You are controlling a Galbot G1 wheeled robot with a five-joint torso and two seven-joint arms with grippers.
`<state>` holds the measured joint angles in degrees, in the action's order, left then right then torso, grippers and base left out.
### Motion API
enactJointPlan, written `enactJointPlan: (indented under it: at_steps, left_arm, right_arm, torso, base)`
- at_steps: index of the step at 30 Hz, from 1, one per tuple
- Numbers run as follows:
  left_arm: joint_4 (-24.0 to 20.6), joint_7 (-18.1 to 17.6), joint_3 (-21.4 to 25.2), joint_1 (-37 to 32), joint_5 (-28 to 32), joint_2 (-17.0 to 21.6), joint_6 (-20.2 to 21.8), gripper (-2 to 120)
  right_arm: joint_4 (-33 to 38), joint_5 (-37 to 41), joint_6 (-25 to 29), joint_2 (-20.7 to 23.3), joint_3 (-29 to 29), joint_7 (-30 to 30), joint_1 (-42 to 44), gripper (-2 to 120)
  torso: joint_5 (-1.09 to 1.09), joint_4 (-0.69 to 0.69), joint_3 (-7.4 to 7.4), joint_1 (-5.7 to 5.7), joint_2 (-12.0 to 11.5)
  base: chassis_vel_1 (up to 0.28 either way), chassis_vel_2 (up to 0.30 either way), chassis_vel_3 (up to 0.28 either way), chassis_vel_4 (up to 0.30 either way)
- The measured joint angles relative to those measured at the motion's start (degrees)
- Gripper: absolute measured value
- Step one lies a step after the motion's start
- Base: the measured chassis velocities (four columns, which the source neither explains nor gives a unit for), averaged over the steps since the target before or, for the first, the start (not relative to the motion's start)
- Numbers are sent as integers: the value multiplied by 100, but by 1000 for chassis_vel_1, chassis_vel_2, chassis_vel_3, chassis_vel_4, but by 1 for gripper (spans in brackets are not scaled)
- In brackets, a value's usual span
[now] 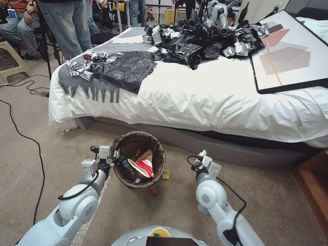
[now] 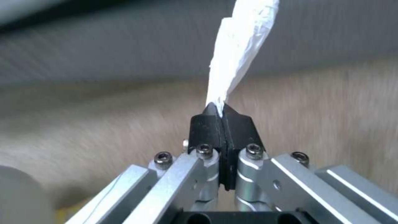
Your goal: Pick up the trash bin, then pick up the garbage from the floor and place it into the trash bin.
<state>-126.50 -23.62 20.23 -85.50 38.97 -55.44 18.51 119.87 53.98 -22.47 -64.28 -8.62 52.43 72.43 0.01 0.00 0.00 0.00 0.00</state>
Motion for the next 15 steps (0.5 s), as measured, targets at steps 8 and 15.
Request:
enactJointPlan:
  at_steps: [8, 15]
  left_arm:
    - [38, -5, 5, -28, -41, -49, 7, 5]
    - [59, -8, 5, -38, -76, -80, 17, 5]
  right_arm:
    - [1040, 66, 280, 940, -335, -467, -68, 0]
    - [1684, -17, 806, 1526, -717, -1469, -336, 0]
  torso:
    - [0, 0, 0, 0, 0]
    - [0, -1, 0, 0, 0]
  base:
    - [0, 0, 0, 0]
    - [0, 0, 0, 0]
